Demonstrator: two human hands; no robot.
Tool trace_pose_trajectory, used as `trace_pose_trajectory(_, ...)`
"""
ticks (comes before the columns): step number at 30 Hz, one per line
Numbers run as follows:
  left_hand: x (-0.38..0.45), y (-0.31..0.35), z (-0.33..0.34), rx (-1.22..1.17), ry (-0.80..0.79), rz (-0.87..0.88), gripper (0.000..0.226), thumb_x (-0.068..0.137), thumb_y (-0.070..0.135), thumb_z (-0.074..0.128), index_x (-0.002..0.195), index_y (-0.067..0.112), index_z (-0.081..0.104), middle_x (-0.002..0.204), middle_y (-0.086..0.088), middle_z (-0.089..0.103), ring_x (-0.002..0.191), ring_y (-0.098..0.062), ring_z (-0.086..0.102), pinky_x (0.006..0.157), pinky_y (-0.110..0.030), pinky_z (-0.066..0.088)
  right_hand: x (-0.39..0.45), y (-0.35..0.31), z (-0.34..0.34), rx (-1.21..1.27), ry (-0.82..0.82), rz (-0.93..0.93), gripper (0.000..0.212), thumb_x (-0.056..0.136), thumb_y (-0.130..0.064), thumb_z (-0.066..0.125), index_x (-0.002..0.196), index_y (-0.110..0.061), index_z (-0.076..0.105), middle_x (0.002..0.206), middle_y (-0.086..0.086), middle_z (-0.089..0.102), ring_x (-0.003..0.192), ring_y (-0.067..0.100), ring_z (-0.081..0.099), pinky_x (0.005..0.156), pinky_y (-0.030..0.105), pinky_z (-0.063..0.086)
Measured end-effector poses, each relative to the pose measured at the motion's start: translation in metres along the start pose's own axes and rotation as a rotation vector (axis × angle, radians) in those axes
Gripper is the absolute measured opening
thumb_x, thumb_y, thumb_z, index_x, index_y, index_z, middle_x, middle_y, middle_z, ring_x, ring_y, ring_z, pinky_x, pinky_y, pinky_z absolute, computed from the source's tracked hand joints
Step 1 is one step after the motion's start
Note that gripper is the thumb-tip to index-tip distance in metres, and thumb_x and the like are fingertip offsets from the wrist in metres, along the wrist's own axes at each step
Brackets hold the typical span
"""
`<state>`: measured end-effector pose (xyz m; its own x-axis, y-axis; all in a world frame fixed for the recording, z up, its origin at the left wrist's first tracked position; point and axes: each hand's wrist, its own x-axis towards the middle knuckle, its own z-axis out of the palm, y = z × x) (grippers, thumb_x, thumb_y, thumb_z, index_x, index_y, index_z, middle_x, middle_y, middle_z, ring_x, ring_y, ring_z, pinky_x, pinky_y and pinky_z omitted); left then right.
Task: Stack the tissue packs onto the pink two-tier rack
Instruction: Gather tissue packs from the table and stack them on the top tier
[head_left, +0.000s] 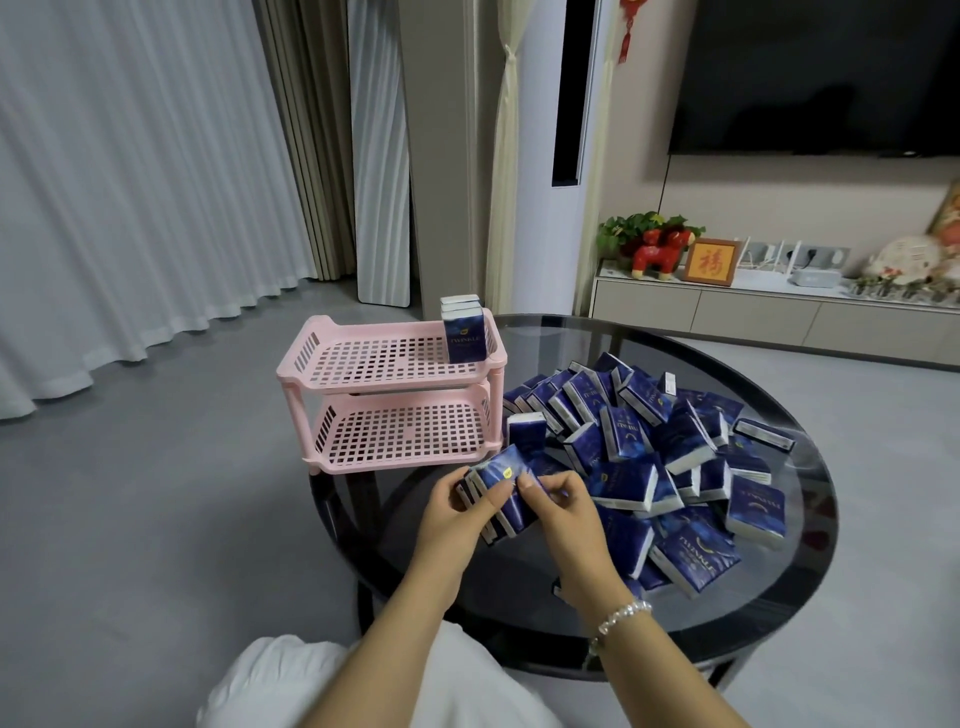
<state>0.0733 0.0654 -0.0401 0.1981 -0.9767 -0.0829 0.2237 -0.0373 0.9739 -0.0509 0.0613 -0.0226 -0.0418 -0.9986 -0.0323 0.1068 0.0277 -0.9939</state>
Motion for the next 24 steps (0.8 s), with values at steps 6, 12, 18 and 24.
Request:
trace_pose_trajectory(6, 0.006, -0.003, 0.01, -0.06, 0.011, -0.045, 0.047, 0.081, 0.012, 0.073, 0.124, 0.012, 0.055, 0.116, -0.007, 0.067, 0.103, -0.02, 0.066, 0.076, -0.026, 0.052, 0.001, -0.012, -0.035, -0.277, 0.041, -0.116, 0.007, 0.086, -0.02, 0.066, 0.091, -0.016, 0.066, 0.085, -0.004, 0.068, 0.079, 0.006, 0.063, 0.066, 0.014, 0.046)
trace_pose_trajectory(12, 0.014, -0.009, 0.014, -0.028, -0.006, -0.07, 0.058, 0.076, 0.018, 0.077, 0.128, 0.016, 0.053, 0.119, -0.005, 0.065, 0.107, -0.019, 0.064, 0.084, -0.03, 0.051, 0.003, -0.009, -0.084, -0.837, 0.23, -0.152, 0.021, 0.082, -0.027, 0.07, 0.099, -0.016, 0.066, 0.096, 0.0, 0.059, 0.084, 0.014, 0.059, 0.07, 0.021, 0.043)
trace_pose_trajectory(18, 0.016, -0.011, 0.016, -0.009, -0.013, -0.096, 0.058, 0.077, 0.019, 0.077, 0.129, 0.017, 0.053, 0.121, -0.005, 0.065, 0.105, -0.019, 0.065, 0.079, -0.03, 0.052, -0.001, 0.0, -0.097, -1.237, 0.219, -0.108, 0.048, 0.078, -0.047, 0.068, 0.117, -0.02, 0.059, 0.113, -0.001, 0.061, 0.111, 0.023, 0.045, 0.087, 0.03, 0.041)
trace_pose_trajectory(24, 0.014, -0.009, 0.015, -0.017, -0.003, -0.09, 0.054, 0.078, 0.019, 0.076, 0.127, 0.016, 0.055, 0.117, -0.004, 0.067, 0.102, -0.019, 0.066, 0.073, -0.029, 0.052, 0.001, -0.001, -0.093, -1.149, 0.19, -0.126, 0.042, 0.077, -0.041, 0.072, 0.113, -0.022, 0.063, 0.098, 0.0, 0.065, 0.105, 0.023, 0.044, 0.083, 0.03, 0.039)
